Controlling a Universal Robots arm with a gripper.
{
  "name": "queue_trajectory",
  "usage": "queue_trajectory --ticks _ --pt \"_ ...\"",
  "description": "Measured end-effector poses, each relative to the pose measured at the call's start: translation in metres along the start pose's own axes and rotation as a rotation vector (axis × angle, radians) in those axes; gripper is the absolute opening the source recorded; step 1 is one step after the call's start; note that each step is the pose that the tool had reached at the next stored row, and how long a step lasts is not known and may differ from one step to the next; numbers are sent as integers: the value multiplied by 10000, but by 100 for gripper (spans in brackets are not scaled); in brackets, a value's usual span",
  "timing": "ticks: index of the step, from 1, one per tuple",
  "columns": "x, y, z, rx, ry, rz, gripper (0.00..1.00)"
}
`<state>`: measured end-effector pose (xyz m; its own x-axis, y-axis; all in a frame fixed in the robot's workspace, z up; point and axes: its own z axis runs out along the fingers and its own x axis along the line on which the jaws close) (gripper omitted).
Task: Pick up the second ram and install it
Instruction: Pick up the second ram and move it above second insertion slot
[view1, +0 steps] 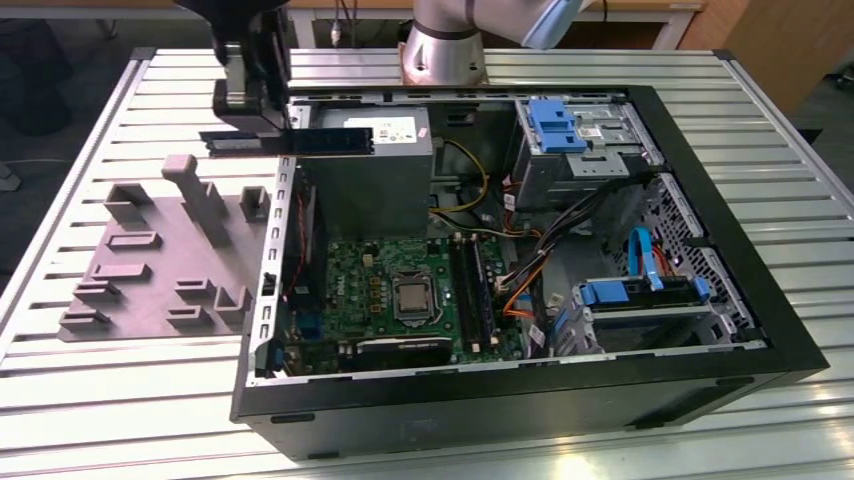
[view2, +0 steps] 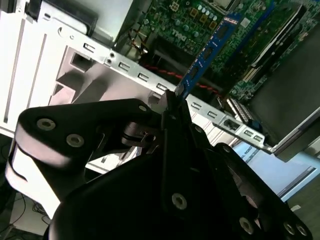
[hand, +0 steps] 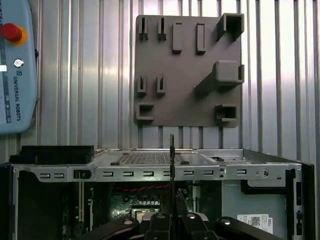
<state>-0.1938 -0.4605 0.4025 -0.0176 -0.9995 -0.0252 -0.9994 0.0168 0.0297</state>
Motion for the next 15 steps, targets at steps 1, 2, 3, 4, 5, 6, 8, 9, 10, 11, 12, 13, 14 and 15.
queue_trajectory --ticks 1,2,3,4,5,6,8,9,10,11,12,13,14,15 --pt "-1 -38 -1 0 0 -1 14" --pt "-1 -82 -2 0 0 -1 14" --pt "-2 -122 -3 0 0 -1 14" --pt "-3 -164 -5 0 0 0 14" --pt "-3 -210 -5 0 -1 -1 14" --pt "-4 -252 -6 1 0 -1 14" --pt "-6 -331 -8 0 0 0 14" --pt "-7 -373 -9 0 -1 0 14" --pt "-7 -418 -11 0 0 -1 14" --pt "-8 -459 -12 -1 0 -1 14" --pt "-9 -499 -13 0 1 0 14" --pt "-9 -540 -14 0 0 0 14" --pt "-10 -585 -15 0 0 -1 14" --pt "-11 -630 -16 0 0 -1 14"
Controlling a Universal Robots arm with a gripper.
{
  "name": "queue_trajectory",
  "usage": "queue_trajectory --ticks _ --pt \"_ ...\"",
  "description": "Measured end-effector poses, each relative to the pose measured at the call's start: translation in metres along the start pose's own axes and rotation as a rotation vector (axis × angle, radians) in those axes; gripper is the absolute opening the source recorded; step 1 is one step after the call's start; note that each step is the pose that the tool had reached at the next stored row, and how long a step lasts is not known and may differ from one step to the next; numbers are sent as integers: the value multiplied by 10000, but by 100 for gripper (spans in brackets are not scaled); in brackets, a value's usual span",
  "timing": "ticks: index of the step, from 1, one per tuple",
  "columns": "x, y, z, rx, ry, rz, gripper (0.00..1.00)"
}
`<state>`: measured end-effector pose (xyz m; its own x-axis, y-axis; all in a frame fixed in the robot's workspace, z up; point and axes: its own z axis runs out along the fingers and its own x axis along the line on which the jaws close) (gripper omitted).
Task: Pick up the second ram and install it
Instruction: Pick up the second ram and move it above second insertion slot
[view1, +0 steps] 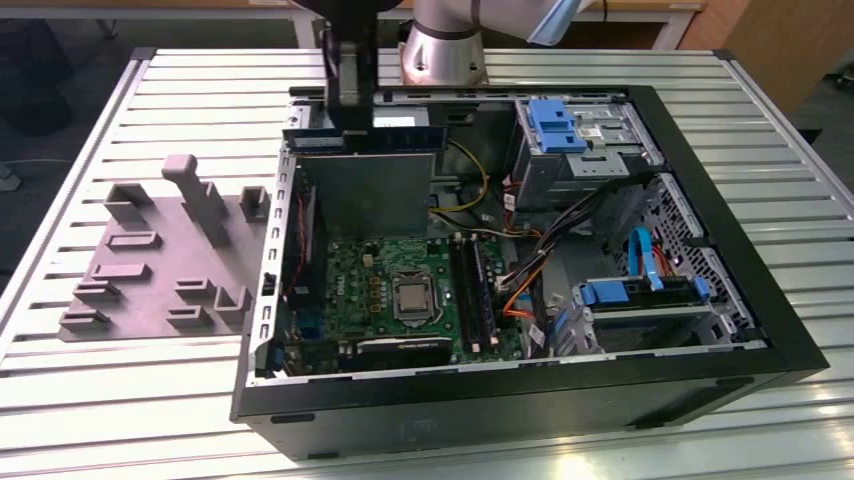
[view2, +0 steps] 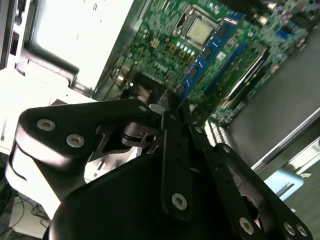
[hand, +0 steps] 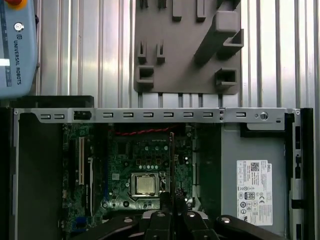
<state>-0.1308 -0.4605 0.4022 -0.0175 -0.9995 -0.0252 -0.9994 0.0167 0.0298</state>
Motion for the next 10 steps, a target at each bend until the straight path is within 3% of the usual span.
queue_trajectory --ticks 10 --pt "-8 -447 -12 0 0 0 14"
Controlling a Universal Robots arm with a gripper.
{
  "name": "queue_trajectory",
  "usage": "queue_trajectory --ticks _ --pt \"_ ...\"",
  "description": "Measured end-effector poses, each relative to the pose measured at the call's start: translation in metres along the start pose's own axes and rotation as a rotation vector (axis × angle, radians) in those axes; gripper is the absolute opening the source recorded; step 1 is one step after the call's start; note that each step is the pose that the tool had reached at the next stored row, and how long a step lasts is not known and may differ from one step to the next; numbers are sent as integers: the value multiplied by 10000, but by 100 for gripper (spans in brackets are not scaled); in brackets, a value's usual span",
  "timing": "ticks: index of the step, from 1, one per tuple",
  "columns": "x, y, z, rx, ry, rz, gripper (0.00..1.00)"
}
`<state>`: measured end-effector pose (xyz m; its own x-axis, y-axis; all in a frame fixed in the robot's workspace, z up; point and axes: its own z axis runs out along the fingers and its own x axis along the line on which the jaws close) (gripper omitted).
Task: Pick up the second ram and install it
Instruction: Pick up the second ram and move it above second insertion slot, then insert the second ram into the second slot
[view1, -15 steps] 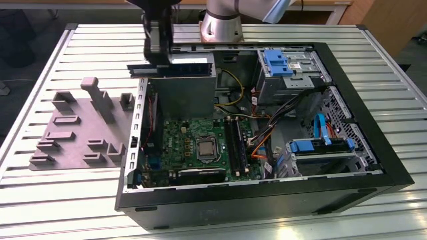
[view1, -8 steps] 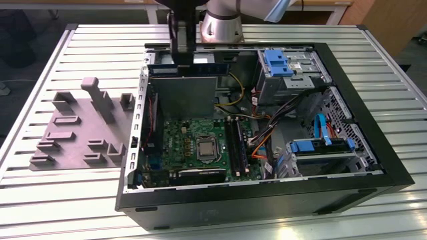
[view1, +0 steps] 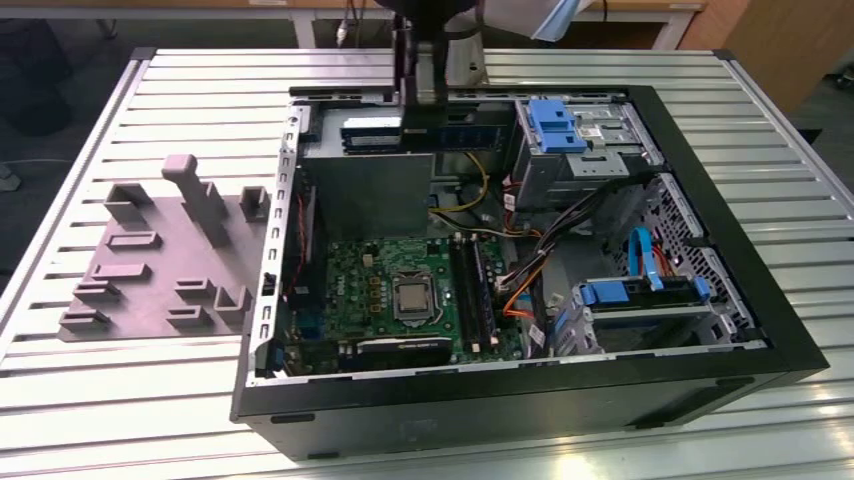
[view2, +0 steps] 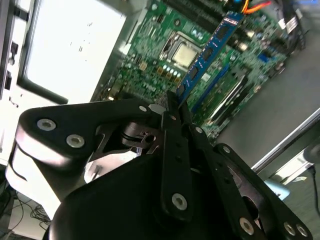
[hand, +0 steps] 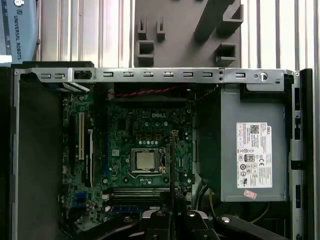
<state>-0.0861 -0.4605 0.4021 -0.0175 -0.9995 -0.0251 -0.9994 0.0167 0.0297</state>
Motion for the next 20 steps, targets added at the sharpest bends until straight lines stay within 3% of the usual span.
queue_trajectory --ticks 8,20 --pt "-6 -356 -10 0 1 0 14" --pt "-7 -414 -11 0 0 2 14"
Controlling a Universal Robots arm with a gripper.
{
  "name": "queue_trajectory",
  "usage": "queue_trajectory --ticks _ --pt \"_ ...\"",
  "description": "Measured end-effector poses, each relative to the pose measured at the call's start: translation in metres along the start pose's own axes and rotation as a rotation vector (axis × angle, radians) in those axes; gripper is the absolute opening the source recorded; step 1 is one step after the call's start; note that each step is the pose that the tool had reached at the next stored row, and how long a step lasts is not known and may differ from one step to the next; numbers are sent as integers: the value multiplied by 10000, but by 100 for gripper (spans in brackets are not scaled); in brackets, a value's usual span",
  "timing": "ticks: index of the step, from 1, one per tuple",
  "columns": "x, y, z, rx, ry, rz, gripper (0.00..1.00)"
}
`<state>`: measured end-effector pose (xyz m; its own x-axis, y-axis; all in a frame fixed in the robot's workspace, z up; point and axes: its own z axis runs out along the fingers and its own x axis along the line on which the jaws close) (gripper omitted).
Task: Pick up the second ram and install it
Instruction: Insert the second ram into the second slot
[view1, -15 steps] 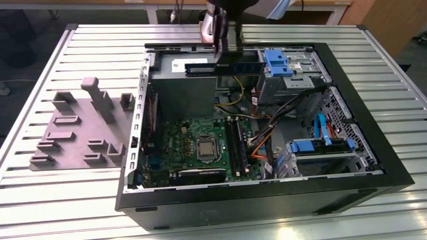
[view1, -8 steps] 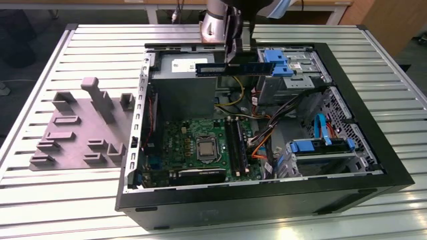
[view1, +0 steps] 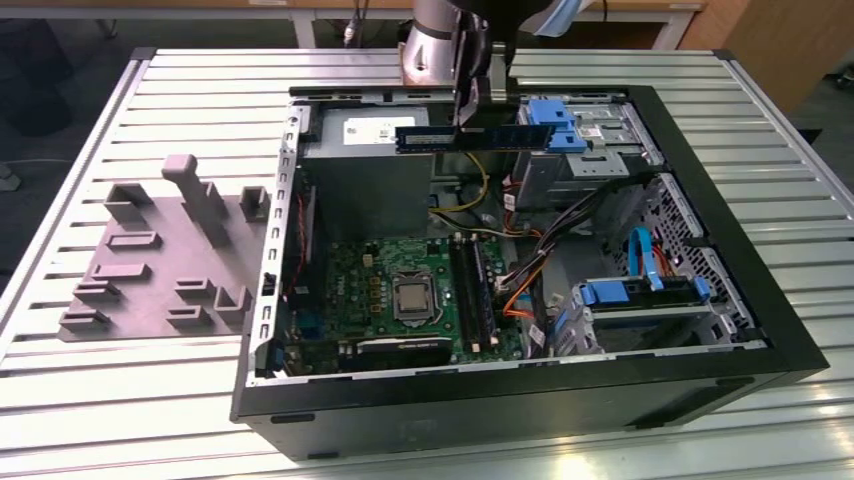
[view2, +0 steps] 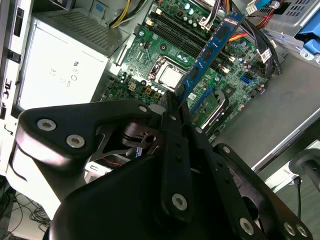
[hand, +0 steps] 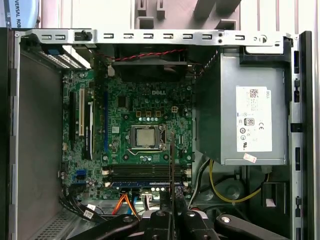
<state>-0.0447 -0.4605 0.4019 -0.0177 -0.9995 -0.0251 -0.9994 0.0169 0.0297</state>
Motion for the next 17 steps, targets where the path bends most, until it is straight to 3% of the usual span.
queue_trajectory --ticks 17 --pt "0 0 6 10 -11 397 14"
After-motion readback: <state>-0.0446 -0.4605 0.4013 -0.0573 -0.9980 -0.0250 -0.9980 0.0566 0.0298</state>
